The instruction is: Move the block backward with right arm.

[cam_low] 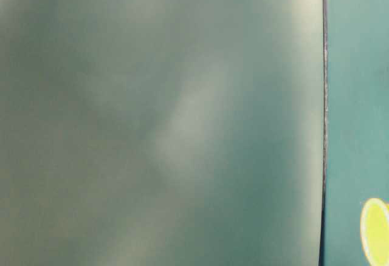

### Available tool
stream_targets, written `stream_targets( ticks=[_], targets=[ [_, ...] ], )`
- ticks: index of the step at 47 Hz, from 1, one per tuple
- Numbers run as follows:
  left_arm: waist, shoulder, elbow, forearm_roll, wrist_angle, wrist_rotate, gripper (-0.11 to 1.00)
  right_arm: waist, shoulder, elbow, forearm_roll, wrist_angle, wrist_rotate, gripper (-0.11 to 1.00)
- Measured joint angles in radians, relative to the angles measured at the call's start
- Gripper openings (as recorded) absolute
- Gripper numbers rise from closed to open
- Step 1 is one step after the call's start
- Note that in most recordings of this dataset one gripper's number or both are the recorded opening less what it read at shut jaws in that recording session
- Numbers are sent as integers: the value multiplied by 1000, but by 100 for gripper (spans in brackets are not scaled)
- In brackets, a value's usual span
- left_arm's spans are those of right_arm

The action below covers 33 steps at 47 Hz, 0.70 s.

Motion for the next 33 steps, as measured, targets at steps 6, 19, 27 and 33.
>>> stream_targets(
  ticks=[6,19,27,33],
  targets=[
    [0,-8,-17,3,63,-6,0,-3,3,-2,2,15,6,0],
    [0,-28,-34,6,135,-11,0,-5,32,-17,3,61,25,0],
    [0,-29,-35,6,143,-12,0,-6,55,-21,3,66,25,8],
    [-2,-29,-34,6,143,-14,0,-11,91,-37,3,69,23,32]
  ],
)
